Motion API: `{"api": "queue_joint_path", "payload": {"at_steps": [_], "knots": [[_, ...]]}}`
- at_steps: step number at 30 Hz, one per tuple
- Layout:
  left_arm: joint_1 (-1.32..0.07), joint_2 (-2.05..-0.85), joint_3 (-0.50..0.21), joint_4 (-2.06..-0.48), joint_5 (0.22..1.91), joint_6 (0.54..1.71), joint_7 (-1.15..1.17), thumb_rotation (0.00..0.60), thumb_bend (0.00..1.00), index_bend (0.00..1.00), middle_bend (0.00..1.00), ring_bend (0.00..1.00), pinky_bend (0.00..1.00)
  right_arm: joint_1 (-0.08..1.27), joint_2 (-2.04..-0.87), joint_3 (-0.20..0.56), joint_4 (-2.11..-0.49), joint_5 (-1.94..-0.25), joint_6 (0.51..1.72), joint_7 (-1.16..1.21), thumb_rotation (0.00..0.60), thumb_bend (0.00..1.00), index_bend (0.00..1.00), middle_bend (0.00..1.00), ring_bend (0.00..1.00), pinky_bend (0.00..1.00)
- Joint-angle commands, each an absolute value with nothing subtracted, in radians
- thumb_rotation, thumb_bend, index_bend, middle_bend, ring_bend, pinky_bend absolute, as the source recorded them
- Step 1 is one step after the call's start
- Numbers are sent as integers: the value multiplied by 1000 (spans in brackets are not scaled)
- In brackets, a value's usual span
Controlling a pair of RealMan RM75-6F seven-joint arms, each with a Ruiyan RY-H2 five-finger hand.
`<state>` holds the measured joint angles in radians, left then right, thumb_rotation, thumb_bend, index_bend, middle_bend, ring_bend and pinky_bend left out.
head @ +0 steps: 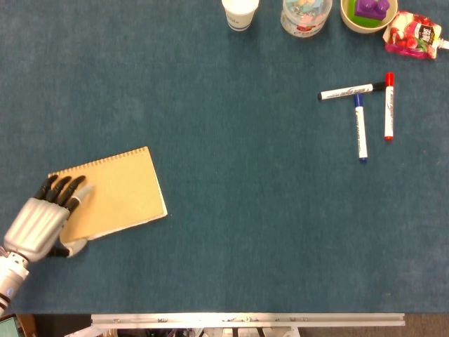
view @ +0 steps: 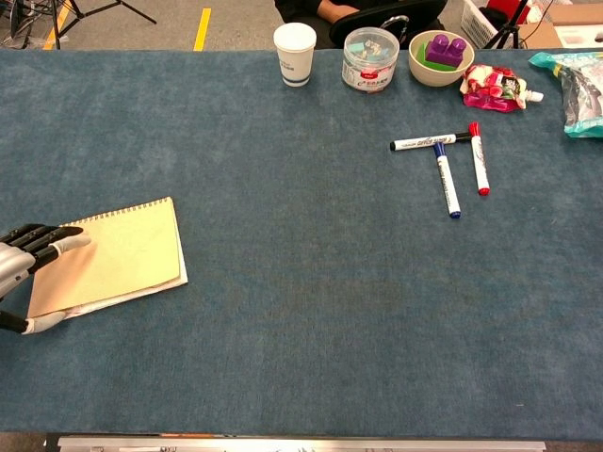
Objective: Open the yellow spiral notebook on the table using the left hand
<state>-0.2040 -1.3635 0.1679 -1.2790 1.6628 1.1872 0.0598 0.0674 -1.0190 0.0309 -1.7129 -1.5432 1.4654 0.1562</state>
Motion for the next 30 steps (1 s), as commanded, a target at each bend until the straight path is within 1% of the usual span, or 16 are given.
{"api": "queue_joint_path", "payload": {"at_steps": [1, 9, 18, 20, 24, 30], "knots": [[-214, -1358, 157, -1276, 1652, 1180, 67, 362, 249, 0, 0, 0, 0, 66, -1019, 30, -1713, -1543, 1466, 157, 600, 394, 363, 323, 235, 291], [-254, -1352, 106, -1256, 1606, 1152, 76, 380, 249, 0, 0, 0, 0, 61, -1016, 30, -1711, -1543, 1474, 160, 600, 395, 363, 323, 235, 291], [-320, -1350, 58, -1243, 1565, 1091, 102, 405, 250, 0, 0, 0, 0, 55, -1014, 30, -1707, -1544, 1482, 169, 600, 394, 363, 323, 235, 291], [-334, -1347, 50, -1247, 1554, 1073, 113, 416, 250, 0, 0, 0, 0, 55, -1014, 30, -1706, -1544, 1483, 170, 600, 395, 363, 323, 235, 291], [-347, -1337, 35, -1270, 1542, 1076, 127, 469, 249, 0, 0, 0, 0, 53, -1014, 31, -1703, -1544, 1486, 174, 600, 394, 363, 323, 235, 291], [-332, -1293, 51, -1328, 1527, 1089, 148, 508, 249, 0, 0, 0, 0, 59, -1021, 31, -1693, -1542, 1473, 181, 600, 395, 363, 323, 235, 291]]}}
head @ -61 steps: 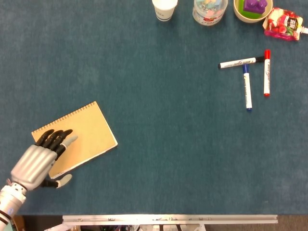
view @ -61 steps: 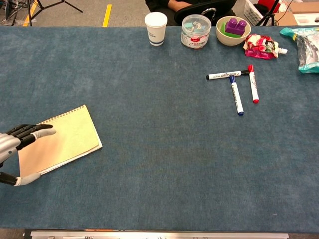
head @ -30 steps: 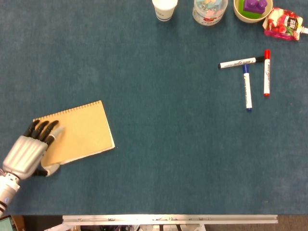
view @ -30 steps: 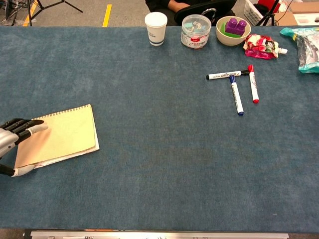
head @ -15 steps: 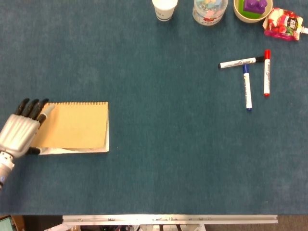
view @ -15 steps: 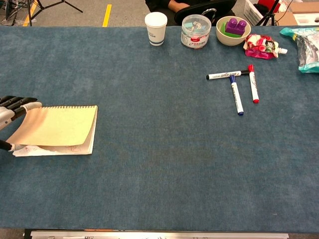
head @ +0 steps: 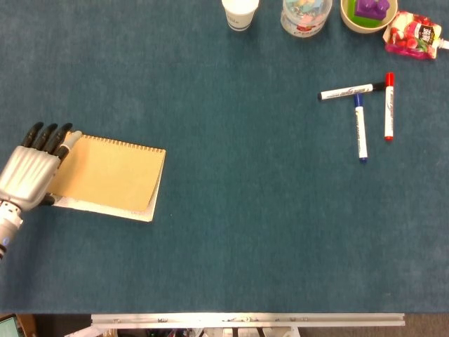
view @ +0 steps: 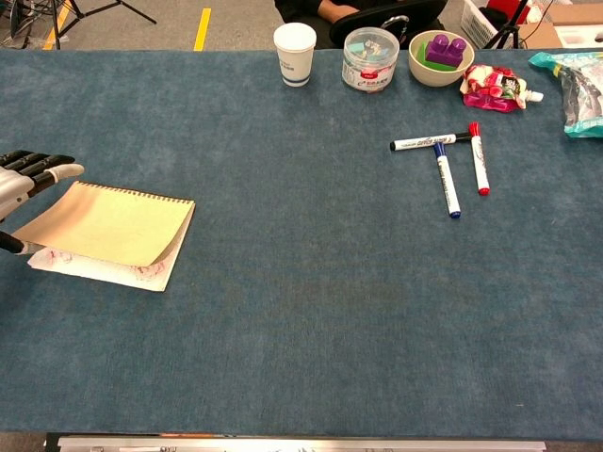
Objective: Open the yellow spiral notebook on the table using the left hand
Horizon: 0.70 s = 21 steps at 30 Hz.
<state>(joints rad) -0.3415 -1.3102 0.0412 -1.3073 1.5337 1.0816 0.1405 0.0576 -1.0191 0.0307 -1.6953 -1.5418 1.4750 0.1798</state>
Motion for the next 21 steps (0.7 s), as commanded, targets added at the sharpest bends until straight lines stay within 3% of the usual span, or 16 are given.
{"api": "queue_joint_path", "payload": {"at_steps": [1, 10, 21], "knots": [[-324, -1283, 58, -1340, 1527, 1096, 148, 512, 249, 0, 0, 0, 0, 61, -1022, 31, -1692, -1542, 1471, 182, 600, 395, 363, 323, 235, 291], [-256, -1258, 120, -1362, 1539, 1148, 142, 532, 250, 0, 0, 0, 0, 68, -1027, 32, -1692, -1544, 1460, 178, 600, 394, 363, 323, 235, 291], [-265, -1315, 112, -1298, 1518, 1108, 118, 530, 249, 0, 0, 0, 0, 61, -1018, 30, -1700, -1546, 1472, 174, 600, 395, 363, 323, 235, 291]]}}
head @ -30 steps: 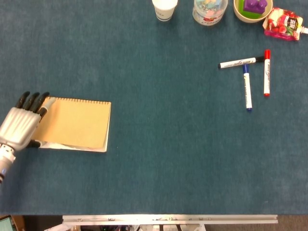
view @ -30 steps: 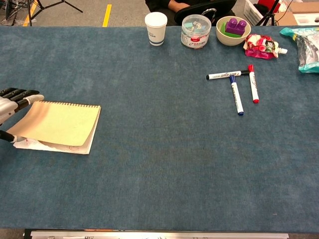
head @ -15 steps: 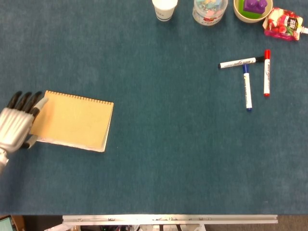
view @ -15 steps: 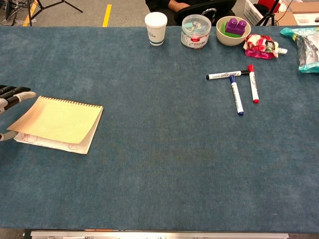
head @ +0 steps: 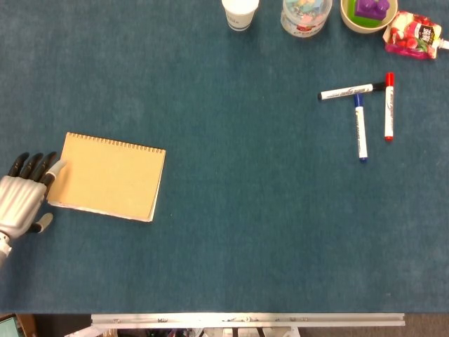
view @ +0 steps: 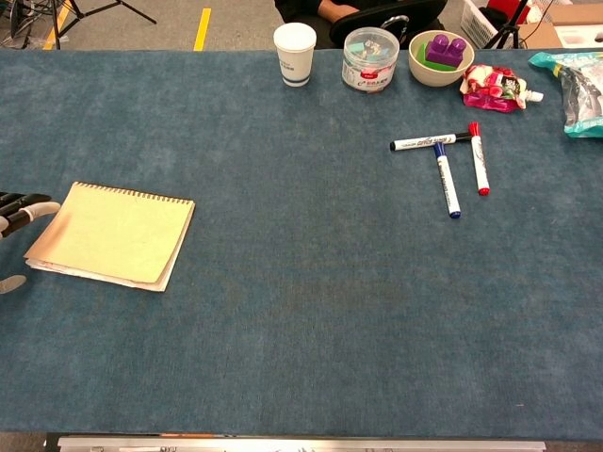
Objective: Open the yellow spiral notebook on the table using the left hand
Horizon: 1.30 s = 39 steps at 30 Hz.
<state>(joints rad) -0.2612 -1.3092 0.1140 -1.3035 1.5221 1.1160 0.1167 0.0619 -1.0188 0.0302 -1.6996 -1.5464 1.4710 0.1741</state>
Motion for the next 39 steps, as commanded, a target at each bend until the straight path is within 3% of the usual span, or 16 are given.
{"api": "queue_joint_path", "payload": {"at_steps": [1, 29, 39], "knots": [[-267, -1318, 111, -1296, 1516, 1103, 119, 529, 250, 0, 0, 0, 0, 61, -1018, 29, -1700, -1547, 1473, 175, 600, 395, 363, 323, 235, 291], [-384, -1374, 22, -1281, 1467, 1013, 149, 535, 250, 0, 0, 0, 0, 47, -1014, 30, -1686, -1539, 1486, 189, 600, 395, 363, 323, 235, 291], [-461, -1404, -29, -1323, 1439, 967, 214, 576, 250, 0, 0, 0, 0, 39, -1012, 32, -1672, -1531, 1495, 207, 600, 394, 363, 323, 235, 291]]}}
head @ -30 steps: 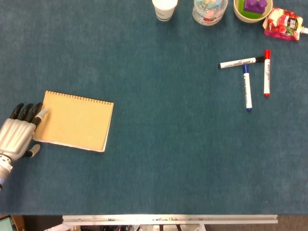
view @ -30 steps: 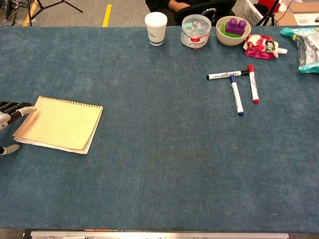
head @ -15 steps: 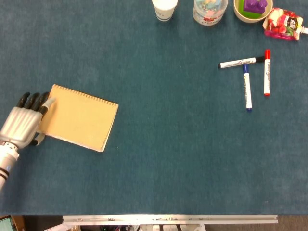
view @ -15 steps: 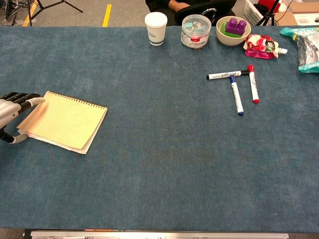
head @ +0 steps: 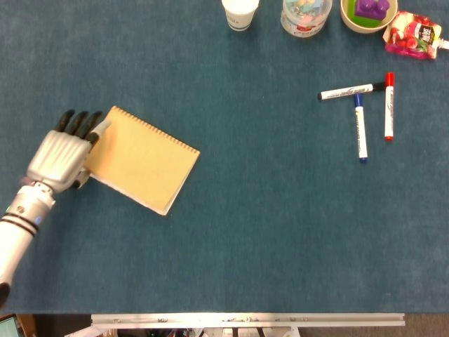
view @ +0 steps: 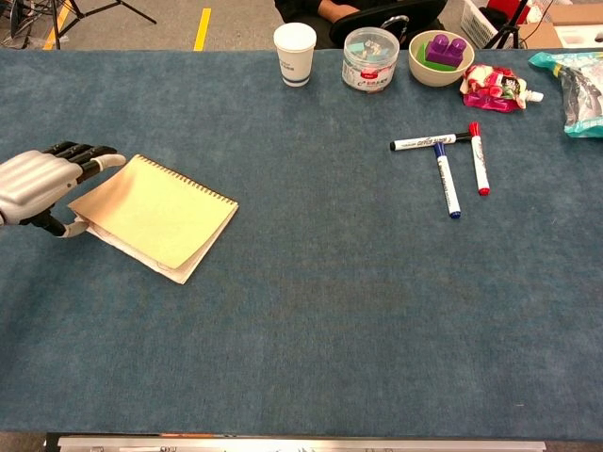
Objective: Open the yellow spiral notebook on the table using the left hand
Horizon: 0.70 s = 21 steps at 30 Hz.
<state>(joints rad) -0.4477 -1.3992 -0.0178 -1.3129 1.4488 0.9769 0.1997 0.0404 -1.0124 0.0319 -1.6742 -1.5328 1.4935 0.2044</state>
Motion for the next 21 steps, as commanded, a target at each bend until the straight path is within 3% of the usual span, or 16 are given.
{"api": "queue_joint_path", "payload": {"at_steps": [1, 12, 14, 21], "knots": [[-469, -1404, -34, -1329, 1431, 961, 229, 585, 250, 0, 0, 0, 0, 38, -1012, 32, -1669, -1530, 1494, 210, 600, 394, 363, 323, 235, 291], [-434, -1262, -39, -1457, 1357, 1002, 245, 585, 250, 0, 0, 0, 0, 44, -1021, 34, -1650, -1527, 1480, 226, 600, 394, 363, 323, 235, 291], [-422, -1227, -35, -1490, 1362, 1013, 194, 539, 250, 0, 0, 0, 0, 47, -1024, 34, -1648, -1528, 1475, 226, 600, 395, 363, 323, 235, 291], [-425, -1137, -20, -1597, 1459, 1026, -16, 168, 250, 0, 0, 0, 0, 57, -1035, 34, -1648, -1530, 1460, 218, 600, 394, 363, 323, 235, 291]]}}
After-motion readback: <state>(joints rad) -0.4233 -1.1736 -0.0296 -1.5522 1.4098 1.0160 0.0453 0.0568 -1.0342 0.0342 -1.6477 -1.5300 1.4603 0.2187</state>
